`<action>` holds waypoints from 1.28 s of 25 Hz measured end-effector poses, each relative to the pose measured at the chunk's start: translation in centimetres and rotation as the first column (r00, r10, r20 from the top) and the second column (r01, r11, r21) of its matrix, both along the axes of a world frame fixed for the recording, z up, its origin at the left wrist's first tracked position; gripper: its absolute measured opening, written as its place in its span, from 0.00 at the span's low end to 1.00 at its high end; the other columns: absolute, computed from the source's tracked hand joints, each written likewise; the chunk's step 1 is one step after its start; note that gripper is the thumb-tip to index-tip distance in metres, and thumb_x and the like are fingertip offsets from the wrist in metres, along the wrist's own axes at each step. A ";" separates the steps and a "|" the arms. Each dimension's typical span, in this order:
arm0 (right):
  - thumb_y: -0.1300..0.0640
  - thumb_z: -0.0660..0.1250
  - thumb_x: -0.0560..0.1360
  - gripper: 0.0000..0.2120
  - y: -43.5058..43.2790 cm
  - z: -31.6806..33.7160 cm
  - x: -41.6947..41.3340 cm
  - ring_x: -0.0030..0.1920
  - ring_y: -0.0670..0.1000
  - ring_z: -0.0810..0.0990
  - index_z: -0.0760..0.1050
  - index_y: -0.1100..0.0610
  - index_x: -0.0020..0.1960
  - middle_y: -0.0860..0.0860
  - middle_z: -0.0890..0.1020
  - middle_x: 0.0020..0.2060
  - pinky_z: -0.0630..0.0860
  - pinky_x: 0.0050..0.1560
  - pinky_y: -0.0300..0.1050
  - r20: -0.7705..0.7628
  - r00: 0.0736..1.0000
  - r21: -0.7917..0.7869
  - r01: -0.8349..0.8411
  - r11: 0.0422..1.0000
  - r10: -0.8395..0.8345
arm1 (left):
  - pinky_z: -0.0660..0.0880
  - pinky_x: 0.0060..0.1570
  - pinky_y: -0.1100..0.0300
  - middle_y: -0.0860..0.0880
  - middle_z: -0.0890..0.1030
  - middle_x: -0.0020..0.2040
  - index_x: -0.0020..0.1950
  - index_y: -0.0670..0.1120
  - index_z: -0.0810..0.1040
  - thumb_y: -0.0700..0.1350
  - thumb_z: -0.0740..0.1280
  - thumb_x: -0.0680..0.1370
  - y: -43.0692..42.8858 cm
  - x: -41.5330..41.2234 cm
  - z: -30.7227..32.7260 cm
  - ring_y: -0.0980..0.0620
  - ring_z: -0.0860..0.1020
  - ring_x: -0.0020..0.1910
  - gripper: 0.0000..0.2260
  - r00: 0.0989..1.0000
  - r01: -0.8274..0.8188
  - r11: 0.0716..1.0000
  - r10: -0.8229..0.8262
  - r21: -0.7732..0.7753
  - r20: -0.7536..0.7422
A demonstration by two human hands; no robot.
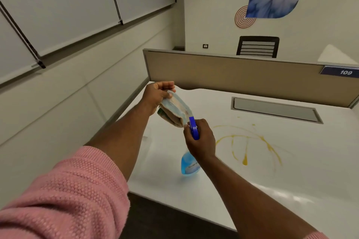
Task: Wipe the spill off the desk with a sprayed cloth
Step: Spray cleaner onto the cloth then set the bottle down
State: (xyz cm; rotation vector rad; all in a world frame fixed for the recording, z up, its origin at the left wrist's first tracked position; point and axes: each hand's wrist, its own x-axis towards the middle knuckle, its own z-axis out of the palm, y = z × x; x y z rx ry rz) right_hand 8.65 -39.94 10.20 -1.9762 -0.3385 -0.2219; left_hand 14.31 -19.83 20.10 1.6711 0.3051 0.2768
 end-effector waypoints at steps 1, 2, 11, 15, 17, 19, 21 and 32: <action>0.49 0.70 0.78 0.08 0.9 -0.8 0.0 0.39 0.48 0.77 0.72 0.48 0.52 0.46 0.78 0.44 0.74 0.39 0.36 -0.015 1.000 -0.005 -0.005 1.000 0.005 | 0.82 0.45 0.63 0.47 0.84 0.51 0.63 0.38 0.81 0.25 0.67 0.75 0.8 0.3 -0.7 0.54 0.85 0.48 0.19 1.000 -0.002 1.000 0.002 -0.003 -0.011; 0.47 0.70 0.79 0.08 1.7 -1.4 0.0 0.39 0.47 0.77 0.71 0.48 0.52 0.45 0.77 0.44 0.73 0.39 0.36 -0.035 0.999 -0.010 -0.010 1.000 0.010 | 0.82 0.45 0.63 0.48 0.85 0.51 0.63 0.38 0.81 0.25 0.67 0.75 1.6 0.6 -1.3 0.54 0.85 0.48 0.19 1.000 -0.003 1.000 0.003 -0.008 -0.022; 0.28 0.65 0.72 0.29 5.8 -4.8 0.2 0.43 0.47 0.77 0.71 0.48 0.60 0.43 0.77 0.50 0.74 0.42 0.35 -0.107 0.991 -0.107 -0.090 0.990 0.078 | 0.81 0.59 0.51 0.46 0.85 0.58 0.62 0.43 0.83 0.28 0.70 0.76 5.5 2.5 -5.5 0.47 0.84 0.57 0.18 0.995 0.028 0.999 -0.030 -0.030 -0.092; 0.24 0.69 0.66 0.41 5.0 -5.3 0.3 0.54 0.47 0.77 0.66 0.46 0.70 0.43 0.76 0.61 0.80 0.53 0.44 -0.179 0.975 -0.196 -0.165 0.967 0.130 | 0.81 0.60 0.50 0.45 0.85 0.58 0.63 0.42 0.82 0.27 0.69 0.76 5.3 2.8 -5.0 0.46 0.84 0.57 0.18 0.995 0.060 0.997 -0.063 -0.043 -0.075; 0.24 0.71 0.63 0.47 4.1 -5.4 0.2 0.61 0.47 0.75 0.62 0.45 0.74 0.44 0.74 0.68 0.78 0.61 0.49 -0.227 0.961 -0.235 -0.213 0.948 0.159 | 0.81 0.59 0.50 0.44 0.85 0.58 0.63 0.41 0.82 0.27 0.69 0.76 4.8 2.9 -4.1 0.46 0.84 0.57 0.18 0.995 0.080 0.996 -0.082 -0.048 -0.053; 0.24 0.73 0.62 0.51 3.1 -5.2 -0.1 0.66 0.47 0.73 0.59 0.44 0.77 0.43 0.71 0.72 0.73 0.67 0.51 -0.258 0.947 -0.238 -0.255 0.937 0.192 | 0.82 0.58 0.51 0.45 0.85 0.57 0.63 0.41 0.82 0.27 0.68 0.76 4.1 3.0 -3.1 0.47 0.84 0.57 0.18 0.995 0.096 0.995 -0.097 -0.041 -0.036; 0.24 0.73 0.61 0.54 1.8 -4.6 -0.5 0.70 0.47 0.70 0.55 0.42 0.79 0.43 0.67 0.75 0.68 0.71 0.51 -0.262 0.937 -0.230 -0.294 0.928 0.232 | 0.82 0.57 0.53 0.45 0.85 0.56 0.63 0.40 0.82 0.27 0.68 0.76 3.2 3.2 -2.0 0.47 0.84 0.57 0.18 0.993 0.117 0.992 -0.118 -0.048 -0.014; 0.20 0.67 0.62 0.54 -7.2 1.9 1.1 0.71 0.47 0.70 0.56 0.43 0.80 0.45 0.68 0.76 0.71 0.71 0.56 -0.131 0.991 -0.133 -0.021 0.991 0.004 | 0.83 0.49 0.57 0.45 0.85 0.51 0.56 0.42 0.83 0.25 0.68 0.74 -6.1 4.0 3.9 0.48 0.84 0.52 0.17 0.965 0.254 0.961 -0.243 -0.112 0.102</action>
